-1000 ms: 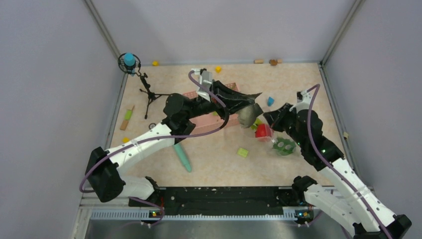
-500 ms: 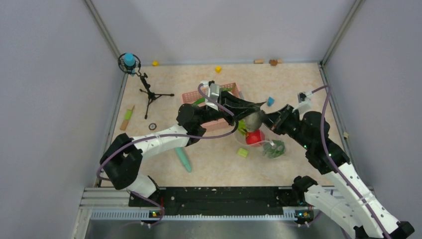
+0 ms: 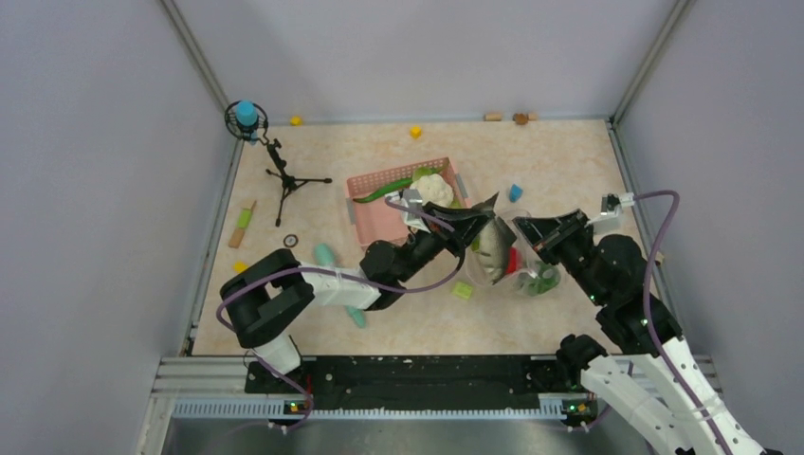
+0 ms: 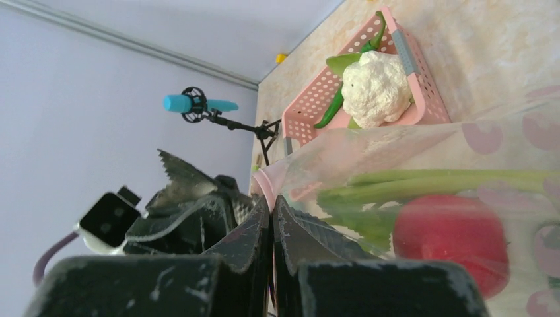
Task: Place the food in the zip-top bag and seal the zipper
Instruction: Place the fake fish in the zipper food storage bag.
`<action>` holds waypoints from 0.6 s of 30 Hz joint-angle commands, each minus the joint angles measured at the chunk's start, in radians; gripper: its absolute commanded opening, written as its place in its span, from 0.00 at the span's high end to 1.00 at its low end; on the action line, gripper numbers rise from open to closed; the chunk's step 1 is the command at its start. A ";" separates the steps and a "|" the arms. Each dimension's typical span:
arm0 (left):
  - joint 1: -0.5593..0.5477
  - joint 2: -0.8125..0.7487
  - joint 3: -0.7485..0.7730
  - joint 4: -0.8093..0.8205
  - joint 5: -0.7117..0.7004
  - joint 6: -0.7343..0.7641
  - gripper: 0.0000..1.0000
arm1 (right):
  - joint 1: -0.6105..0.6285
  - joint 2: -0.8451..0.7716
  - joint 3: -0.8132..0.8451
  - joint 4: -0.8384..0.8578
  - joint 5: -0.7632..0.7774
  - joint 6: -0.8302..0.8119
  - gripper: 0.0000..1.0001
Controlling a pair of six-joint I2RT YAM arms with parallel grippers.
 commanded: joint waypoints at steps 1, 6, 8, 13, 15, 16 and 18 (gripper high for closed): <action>-0.070 -0.026 -0.002 0.088 -0.317 0.112 1.00 | -0.003 -0.008 0.008 0.102 0.058 0.050 1.00; -0.110 0.018 0.006 0.115 -0.364 0.121 1.00 | -0.004 0.000 -0.009 0.107 0.089 0.081 1.00; -0.153 0.038 0.016 0.136 -0.472 0.181 1.00 | -0.004 0.003 -0.023 0.116 0.099 0.102 1.00; -0.252 0.055 0.087 0.137 -0.793 0.219 1.00 | -0.004 0.013 -0.047 0.126 0.118 0.148 1.00; -0.267 0.057 0.135 0.128 -0.900 0.259 1.00 | -0.003 0.027 -0.034 0.107 0.128 0.142 1.00; -0.270 0.052 0.157 0.114 -0.933 0.280 1.00 | -0.003 0.034 -0.024 0.095 0.129 0.138 1.00; -0.274 0.030 0.201 0.032 -1.012 0.282 1.00 | -0.004 0.046 -0.018 0.088 0.124 0.141 1.00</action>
